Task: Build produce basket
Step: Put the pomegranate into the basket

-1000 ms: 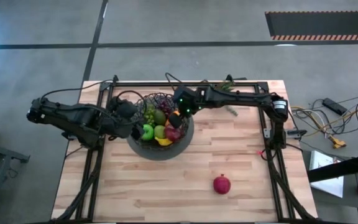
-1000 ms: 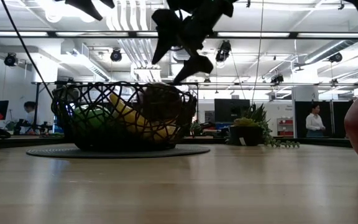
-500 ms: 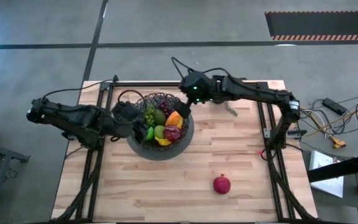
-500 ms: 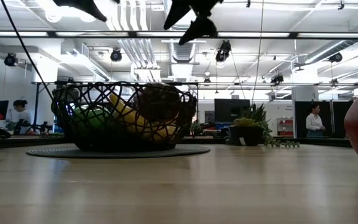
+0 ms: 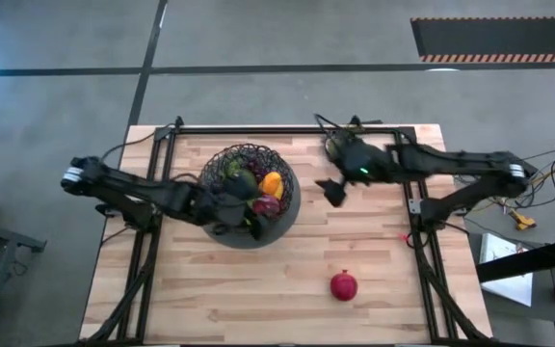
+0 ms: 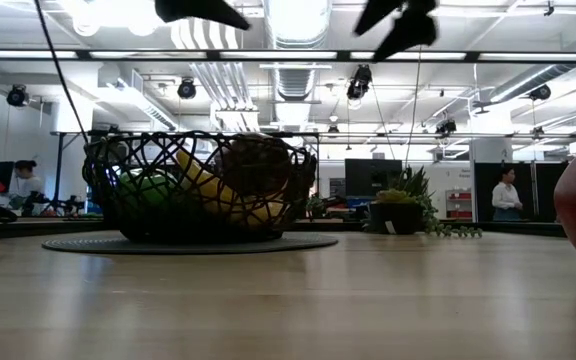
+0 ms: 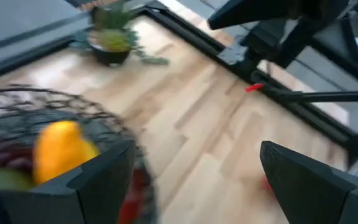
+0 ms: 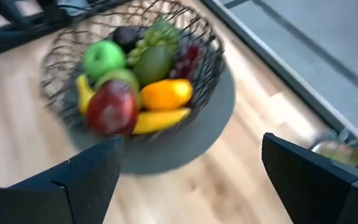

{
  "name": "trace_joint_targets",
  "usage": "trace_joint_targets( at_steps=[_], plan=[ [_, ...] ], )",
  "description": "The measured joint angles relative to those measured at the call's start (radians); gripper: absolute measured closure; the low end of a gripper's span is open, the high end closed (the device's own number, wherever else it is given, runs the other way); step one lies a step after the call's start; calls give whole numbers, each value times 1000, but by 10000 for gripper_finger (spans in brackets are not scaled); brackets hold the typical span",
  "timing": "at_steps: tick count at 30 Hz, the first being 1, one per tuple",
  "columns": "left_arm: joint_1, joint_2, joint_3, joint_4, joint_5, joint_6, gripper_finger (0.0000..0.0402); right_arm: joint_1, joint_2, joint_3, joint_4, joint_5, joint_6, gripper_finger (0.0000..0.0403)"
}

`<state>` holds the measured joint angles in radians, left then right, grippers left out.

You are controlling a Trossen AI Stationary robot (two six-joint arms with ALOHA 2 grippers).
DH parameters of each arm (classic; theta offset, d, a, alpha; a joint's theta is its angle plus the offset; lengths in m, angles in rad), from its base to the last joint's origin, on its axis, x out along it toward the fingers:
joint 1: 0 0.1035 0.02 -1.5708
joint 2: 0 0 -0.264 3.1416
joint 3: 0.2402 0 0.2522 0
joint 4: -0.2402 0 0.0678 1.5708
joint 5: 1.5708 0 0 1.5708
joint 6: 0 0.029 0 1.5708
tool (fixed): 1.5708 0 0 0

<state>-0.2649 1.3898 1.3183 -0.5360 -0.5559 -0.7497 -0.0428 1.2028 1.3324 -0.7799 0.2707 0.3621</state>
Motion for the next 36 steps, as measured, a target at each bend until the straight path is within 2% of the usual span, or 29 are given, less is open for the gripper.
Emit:
trace_joint_targets(
  at_steps=[5,10,14,19,24,31,36],
  plan=[
    [0,119,61,111,17,-2,72,110,-185,-146,0,-1,111,40],
    [-3,241,165,115,49,-3,72,210,-325,-259,11,2,199,40],
    [-10,329,251,114,68,-2,72,278,-389,-336,23,-1,216,40],
    [-26,435,339,109,107,22,72,356,-417,-383,31,-18,266,40],
    [-39,508,403,104,170,167,72,408,-415,-398,30,-13,277,40],
    [-53,536,441,115,215,378,72,437,-413,-391,22,-18,288,40],
    [-61,536,441,122,334,499,72,447,-433,-391,4,-16,328,40]
  ],
)
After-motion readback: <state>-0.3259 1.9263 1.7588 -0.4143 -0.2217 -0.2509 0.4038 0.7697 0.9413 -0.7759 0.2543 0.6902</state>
